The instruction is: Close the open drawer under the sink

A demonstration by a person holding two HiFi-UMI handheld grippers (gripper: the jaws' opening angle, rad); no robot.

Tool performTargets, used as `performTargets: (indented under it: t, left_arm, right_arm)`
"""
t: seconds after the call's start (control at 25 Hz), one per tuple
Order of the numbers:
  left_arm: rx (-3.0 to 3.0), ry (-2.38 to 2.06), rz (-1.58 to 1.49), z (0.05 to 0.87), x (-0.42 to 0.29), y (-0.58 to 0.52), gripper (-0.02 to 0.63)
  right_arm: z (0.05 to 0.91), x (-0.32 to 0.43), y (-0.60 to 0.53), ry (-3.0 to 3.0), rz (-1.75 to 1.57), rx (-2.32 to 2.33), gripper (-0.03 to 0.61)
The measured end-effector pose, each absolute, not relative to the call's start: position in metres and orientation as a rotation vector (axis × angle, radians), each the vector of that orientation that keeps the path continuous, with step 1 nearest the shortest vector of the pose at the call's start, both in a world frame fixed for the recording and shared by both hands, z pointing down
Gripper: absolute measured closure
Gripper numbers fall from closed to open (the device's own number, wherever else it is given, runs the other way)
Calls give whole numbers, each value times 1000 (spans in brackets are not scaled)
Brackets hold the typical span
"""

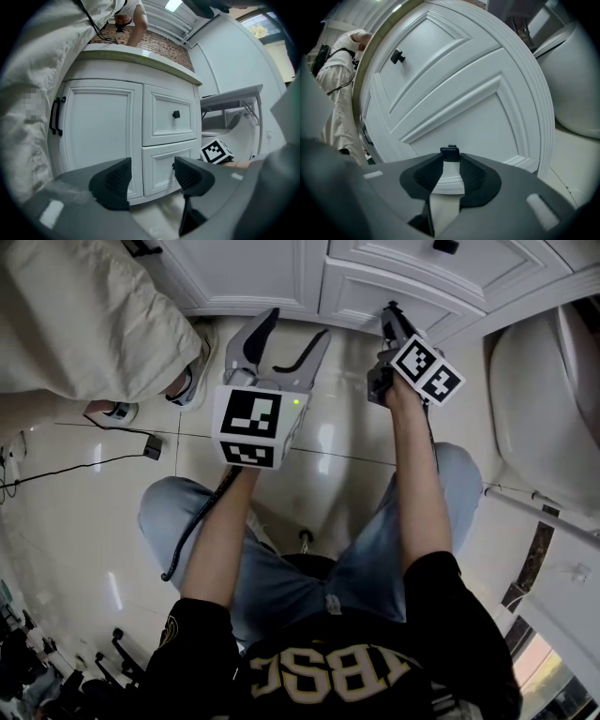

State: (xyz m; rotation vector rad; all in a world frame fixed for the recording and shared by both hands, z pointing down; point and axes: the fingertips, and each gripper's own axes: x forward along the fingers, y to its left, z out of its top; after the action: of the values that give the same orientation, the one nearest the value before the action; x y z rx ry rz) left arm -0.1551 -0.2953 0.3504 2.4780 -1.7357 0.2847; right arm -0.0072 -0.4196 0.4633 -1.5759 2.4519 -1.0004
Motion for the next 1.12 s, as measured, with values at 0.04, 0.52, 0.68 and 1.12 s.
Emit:
performTargets:
  t: [0.04,0.52,0.68,1.12]
  left_arm:
    - [2477,-1738,282,349,-155,-294,325]
    - [2542,-1736,209,319,-133,-269,325]
    - [2548,-1763,162,303,-130,-254,325]
    - [2613,-1799,104,268,-101,-204,324]
  right_arm:
    - [463,-5,-418,2474,-989,-1582,474]
    - [383,-7,-354,2848,-186,-1711,468]
    - [348,-3,-322,2831,-64,-1650,451]
    - [278,48,-244,2628,13,-1678,274]
